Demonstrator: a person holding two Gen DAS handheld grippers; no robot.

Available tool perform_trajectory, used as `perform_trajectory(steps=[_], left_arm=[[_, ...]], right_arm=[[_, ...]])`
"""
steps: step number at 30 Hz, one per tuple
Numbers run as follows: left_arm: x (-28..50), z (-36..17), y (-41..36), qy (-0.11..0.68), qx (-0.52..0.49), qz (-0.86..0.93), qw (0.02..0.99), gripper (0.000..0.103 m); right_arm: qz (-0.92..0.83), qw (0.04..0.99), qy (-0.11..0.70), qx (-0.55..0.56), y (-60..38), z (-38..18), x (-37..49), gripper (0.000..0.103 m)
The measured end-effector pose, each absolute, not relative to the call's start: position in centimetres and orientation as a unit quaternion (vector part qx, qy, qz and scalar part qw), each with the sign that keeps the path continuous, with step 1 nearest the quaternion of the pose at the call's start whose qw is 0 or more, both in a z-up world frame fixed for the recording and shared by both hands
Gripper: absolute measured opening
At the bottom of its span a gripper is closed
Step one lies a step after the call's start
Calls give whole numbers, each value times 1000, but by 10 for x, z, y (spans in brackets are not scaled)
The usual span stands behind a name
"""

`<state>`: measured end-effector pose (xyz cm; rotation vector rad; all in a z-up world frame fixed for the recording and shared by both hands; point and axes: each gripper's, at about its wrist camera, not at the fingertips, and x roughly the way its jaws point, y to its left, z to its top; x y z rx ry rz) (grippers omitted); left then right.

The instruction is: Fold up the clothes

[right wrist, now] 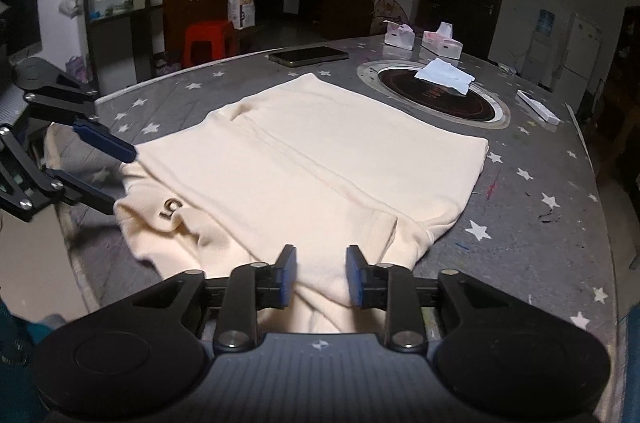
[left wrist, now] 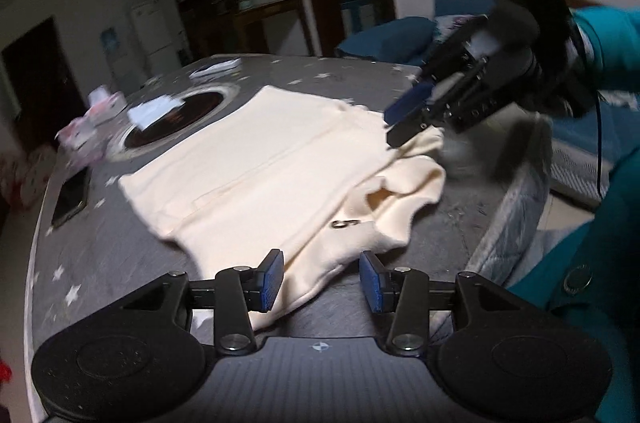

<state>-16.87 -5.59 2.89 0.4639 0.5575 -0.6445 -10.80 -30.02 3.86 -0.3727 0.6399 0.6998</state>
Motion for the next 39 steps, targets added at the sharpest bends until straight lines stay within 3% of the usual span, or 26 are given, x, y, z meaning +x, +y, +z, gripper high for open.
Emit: perform_trajectory(steps=[4,10,20,23,25,27,30,36,39], left_arm=[[-171,19,-70,240,260,-326,876,45],[-157,23,-70,230,229,-320,890,12],[-115,44,-59,232,143,-293,916,9],[-103,44,-58,242,127,-289,917,9],[-100,41,-57,249,123,-288,917,9],[-102,40,-55,255,120,-292,914,11],[-112,38,-51,258,134,-295,910,15],[-137,31,-43,257,187,-291,902,34],[-143,24,-40,258,220,-282,897,35]], right_arm=[[344,864,303,-206,-303,42,-119,38],[364,847,288,-258,-305,44,-138,52],[386,838,230,-311,-287,30,-147,62],[381,848,220,-296,-280,27,-137,58],[387,846,236,-280,-278,24,-127,49],[390,843,255,-269,-277,21,-119,33],[391,844,277,-240,-279,22,-112,19],[390,850,296,-195,-283,31,-103,14],[388,852,295,-191,-283,33,-103,13]])
